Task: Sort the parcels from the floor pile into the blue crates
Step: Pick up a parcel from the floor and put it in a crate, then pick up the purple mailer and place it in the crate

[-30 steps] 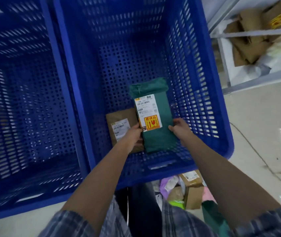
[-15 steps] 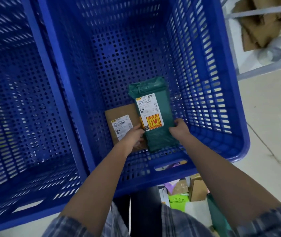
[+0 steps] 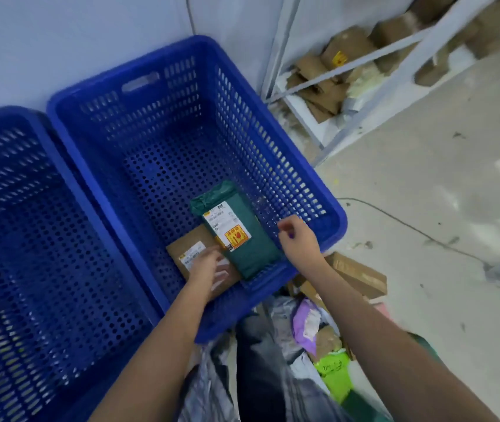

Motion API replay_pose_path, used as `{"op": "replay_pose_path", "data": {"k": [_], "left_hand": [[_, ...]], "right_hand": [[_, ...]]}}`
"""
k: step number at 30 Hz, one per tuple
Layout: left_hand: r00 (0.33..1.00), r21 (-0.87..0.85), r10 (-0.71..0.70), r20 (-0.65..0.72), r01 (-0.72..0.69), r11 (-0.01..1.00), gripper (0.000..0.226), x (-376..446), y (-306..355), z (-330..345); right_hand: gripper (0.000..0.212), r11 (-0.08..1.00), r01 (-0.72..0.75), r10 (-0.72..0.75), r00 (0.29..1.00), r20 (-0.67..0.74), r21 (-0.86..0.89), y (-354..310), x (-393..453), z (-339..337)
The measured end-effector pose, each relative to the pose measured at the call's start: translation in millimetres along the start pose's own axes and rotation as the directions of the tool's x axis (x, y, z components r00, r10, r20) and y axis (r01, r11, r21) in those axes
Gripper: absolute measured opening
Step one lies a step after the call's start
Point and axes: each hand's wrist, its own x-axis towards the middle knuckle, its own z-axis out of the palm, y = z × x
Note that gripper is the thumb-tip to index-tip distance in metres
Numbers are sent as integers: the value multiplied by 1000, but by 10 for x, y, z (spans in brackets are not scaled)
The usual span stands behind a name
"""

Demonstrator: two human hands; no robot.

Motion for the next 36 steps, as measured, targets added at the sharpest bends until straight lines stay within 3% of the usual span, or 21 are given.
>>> {"op": "replay_pose_path", "data": {"k": [2, 5, 7, 9, 11, 14, 18, 22, 29, 32, 36], "left_hand": [[998, -20, 64, 15, -63, 998, 29, -146, -33, -26], [984, -138, 165, 74, -154, 978, 21, -415, -91, -84], [967, -270, 195, 165, -146, 952, 16, -592, -121, -88], [924, -272, 237, 301, -155, 950, 18, -782, -180, -49], [873, -134, 223, 433, -182, 974, 18, -952, -307, 55], [832, 147, 69, 550, -178, 973, 23, -1122, -680, 263], [879, 442, -109, 463, -123, 889, 26, -1142, -1386, 536], [932, 637, -168, 320, -81, 767, 20, -1066, -2125, 747], [979, 833, -143, 145, -42, 552, 14, -1094, -3384, 1203], [972, 830, -203, 121, 13, 558, 13, -1153, -3831, 1375], [963, 794, -245, 112, 62, 604, 16, -1063, -4185, 1557]], "right_hand": [[17, 994, 11, 3, 991, -132, 104, 42, -233, -131], [16, 934, -88, 196, 937, -289, 348, 337, -686, -244], [16, 855, -199, 377, 872, -311, 479, 712, -1040, -285], [14, 751, -339, 543, 805, -238, 566, 1187, -1444, -296], [13, 603, -511, 696, 712, -90, 613, 1652, -1919, -304], [17, 454, -731, 813, 574, 100, 510, 2257, -2666, -269], [10, 410, -847, 855, 486, 182, 338, 2831, -3469, -242], [6, 396, -855, 846, 481, 228, 336, 3275, -3911, -297], [7, 384, -820, 819, 515, 255, 424, 4098, -4239, -515], [7, 353, -829, 818, 498, 286, 435, 4398, -4259, -562], [6, 414, -848, 800, 513, 311, 331, 4696, -4057, -468]]}}
